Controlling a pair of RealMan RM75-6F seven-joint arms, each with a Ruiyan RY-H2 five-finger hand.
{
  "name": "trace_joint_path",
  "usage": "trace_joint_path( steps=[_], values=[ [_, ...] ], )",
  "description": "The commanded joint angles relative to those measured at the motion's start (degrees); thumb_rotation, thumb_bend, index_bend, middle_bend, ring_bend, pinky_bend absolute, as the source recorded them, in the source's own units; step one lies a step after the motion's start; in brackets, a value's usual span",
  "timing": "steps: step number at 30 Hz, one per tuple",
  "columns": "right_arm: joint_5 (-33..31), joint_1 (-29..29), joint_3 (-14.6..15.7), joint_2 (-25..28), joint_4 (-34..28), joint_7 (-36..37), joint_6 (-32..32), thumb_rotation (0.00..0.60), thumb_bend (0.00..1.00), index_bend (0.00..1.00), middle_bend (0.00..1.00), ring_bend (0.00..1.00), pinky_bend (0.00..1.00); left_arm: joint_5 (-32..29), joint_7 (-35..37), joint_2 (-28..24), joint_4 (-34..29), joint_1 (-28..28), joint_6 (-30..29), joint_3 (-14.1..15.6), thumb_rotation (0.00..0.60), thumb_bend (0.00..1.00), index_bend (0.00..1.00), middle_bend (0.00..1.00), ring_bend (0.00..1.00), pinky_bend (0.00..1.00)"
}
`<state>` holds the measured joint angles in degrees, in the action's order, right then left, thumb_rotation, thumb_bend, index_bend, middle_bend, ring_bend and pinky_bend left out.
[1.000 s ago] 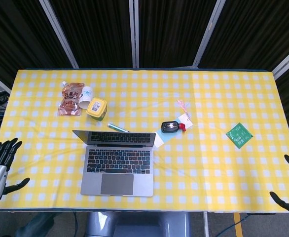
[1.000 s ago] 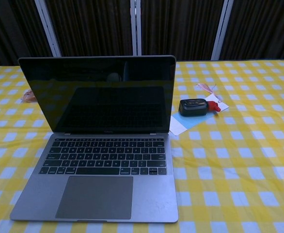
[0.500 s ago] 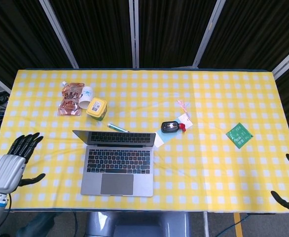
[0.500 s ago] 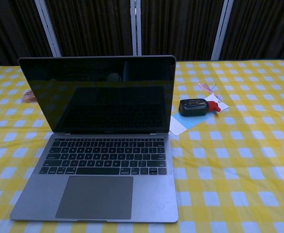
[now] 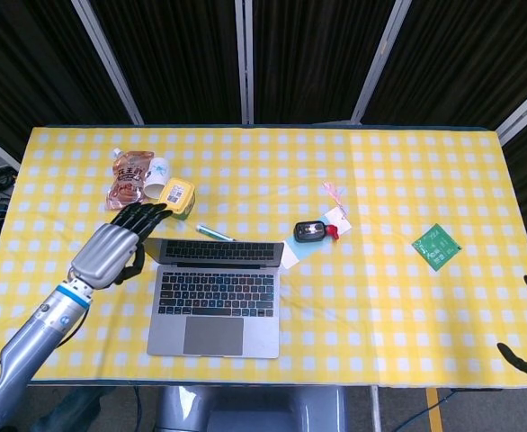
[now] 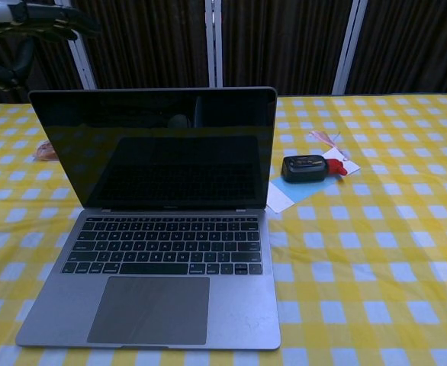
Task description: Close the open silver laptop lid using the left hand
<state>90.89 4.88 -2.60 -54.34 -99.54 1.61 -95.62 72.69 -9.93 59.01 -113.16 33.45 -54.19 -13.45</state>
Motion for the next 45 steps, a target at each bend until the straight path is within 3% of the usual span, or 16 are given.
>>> trace_joint_path(
  steps=[1, 5, 12, 16, 23, 37, 45],
  values=[
    [-0.63, -0.33, -0.08, -0.05, 0.18, -0.10, 0.79, 0.600, 0.00, 0.00, 0.00, 0.00, 0.00, -6.10, -4.37, 3.08, 0.34, 4.29, 2.21, -2.32, 0.600, 1.00, 0.00, 0.01, 0.03, 0.09],
    [-1.29, -0.50, -0.25, -0.16, 0.28, -0.30, 1.27, 0.600, 0.00, 0.00, 0.00, 0.00, 0.00, -10.76, -6.07, 4.57, 0.67, 6.84, 4.15, -2.36, 0.600, 1.00, 0.00, 0.08, 0.12, 0.17],
    [-1.09, -0.35, -0.14, -0.20, 0.04, -0.63, 1.00, 0.600, 0.00, 0.00, 0.00, 0.00, 0.00, -14.38, -6.10, 5.35, 1.18, 8.57, 5.99, -1.01, 0.600, 1.00, 0.01, 0.14, 0.18, 0.23],
    [-0.43, -0.20, 0.06, -0.27, -0.14, -1.08, 0.59, 0.600, 0.00, 0.00, 0.00, 0.00, 0.00, -14.66, -3.97, 4.98, 0.51, 8.51, 6.63, -0.29, 0.600, 1.00, 0.08, 0.20, 0.23, 0.27],
    [0.13, -0.02, 0.14, -0.19, -0.29, -0.92, 0.03, 0.600, 0.00, 0.00, 0.00, 0.00, 0.00, -10.14, 0.49, 2.16, -1.84, 6.79, 6.62, 1.37, 0.600, 1.00, 0.23, 0.27, 0.28, 0.31],
    [0.91, 0.14, 0.41, -0.30, -0.70, -1.75, -0.36, 0.600, 0.00, 0.00, 0.00, 0.00, 0.00, 0.90, 4.76, -1.52, -5.89, 3.29, 5.38, 5.96, 0.600, 1.00, 0.24, 0.27, 0.28, 0.31],
    [1.09, 0.30, 0.44, -0.15, -0.80, -1.54, -0.69, 0.600, 0.00, 0.00, 0.00, 0.00, 0.00, 8.84, 8.04, -2.35, -6.29, 1.12, 5.94, 10.84, 0.600, 1.00, 0.23, 0.27, 0.28, 0.31]
  ],
)
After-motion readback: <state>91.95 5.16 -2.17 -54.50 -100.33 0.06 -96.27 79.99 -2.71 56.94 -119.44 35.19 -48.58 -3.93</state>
